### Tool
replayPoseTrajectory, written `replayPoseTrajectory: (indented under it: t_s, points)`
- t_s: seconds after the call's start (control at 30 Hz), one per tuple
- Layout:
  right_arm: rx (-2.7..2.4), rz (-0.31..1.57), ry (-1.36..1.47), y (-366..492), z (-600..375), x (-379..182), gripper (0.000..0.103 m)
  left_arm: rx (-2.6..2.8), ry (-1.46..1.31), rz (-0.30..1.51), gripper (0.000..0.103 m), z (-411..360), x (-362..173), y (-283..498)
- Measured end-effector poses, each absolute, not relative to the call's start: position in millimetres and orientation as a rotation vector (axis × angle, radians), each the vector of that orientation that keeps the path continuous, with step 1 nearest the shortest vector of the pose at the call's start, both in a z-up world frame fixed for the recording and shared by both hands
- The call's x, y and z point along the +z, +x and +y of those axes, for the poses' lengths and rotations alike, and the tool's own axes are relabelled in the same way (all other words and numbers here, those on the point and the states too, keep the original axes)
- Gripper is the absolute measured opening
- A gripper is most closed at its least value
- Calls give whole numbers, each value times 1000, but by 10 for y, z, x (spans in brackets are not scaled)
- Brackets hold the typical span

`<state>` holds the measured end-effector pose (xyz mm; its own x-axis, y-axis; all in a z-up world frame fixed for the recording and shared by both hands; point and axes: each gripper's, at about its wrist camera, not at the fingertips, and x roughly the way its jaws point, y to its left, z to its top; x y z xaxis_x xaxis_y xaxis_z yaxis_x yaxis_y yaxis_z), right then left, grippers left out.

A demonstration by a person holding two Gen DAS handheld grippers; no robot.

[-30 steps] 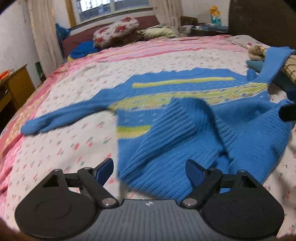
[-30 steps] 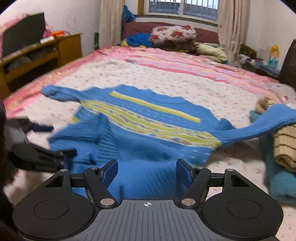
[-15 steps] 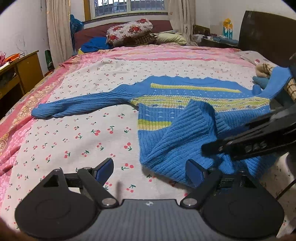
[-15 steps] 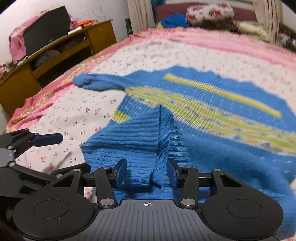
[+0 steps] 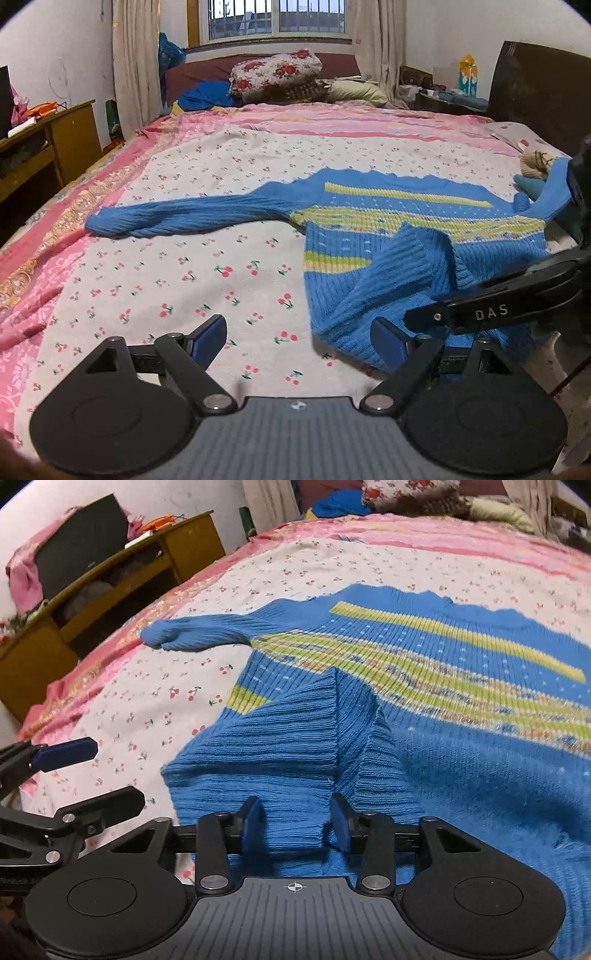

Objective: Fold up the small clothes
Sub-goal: 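Pull the held hem outward with the right gripper to unfold the sweater body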

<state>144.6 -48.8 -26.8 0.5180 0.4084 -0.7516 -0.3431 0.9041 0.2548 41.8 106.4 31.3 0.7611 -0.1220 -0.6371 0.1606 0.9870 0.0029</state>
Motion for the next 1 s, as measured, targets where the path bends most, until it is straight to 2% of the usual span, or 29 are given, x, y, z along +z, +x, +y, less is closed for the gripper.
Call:
replayPoseTrajectory:
  t_s: [0.03,0.07,0.17,0.4,0.57,0.87,0.93,1.0]
  points:
    - [468,928,98,1449,-489,-265,28,-149,58,683,91,1086,339,411]
    - [503,938,131,1440,-494,-254,17,-142,55,675,91,1119,379,411]
    - [635,948,191,1318,-408,-217,7,-123,43,648,91,1225,500,408]
    - [933,949,68,669,134,-155,8,-140,31,642,91,1248,567,406]
    - [950,930,-95,344,175,-78,16,-231,80,699,91,959,355,362]
    - [584,855,-27,330,-849,335,16,-314,91,744,91,715,197,273]
    - [444,817,-12,458,-1131,417,18,-324,85,740,91,682,209,269]
    - [299,790,2,613,-1372,434,25,-332,81,734,91,646,219,263]
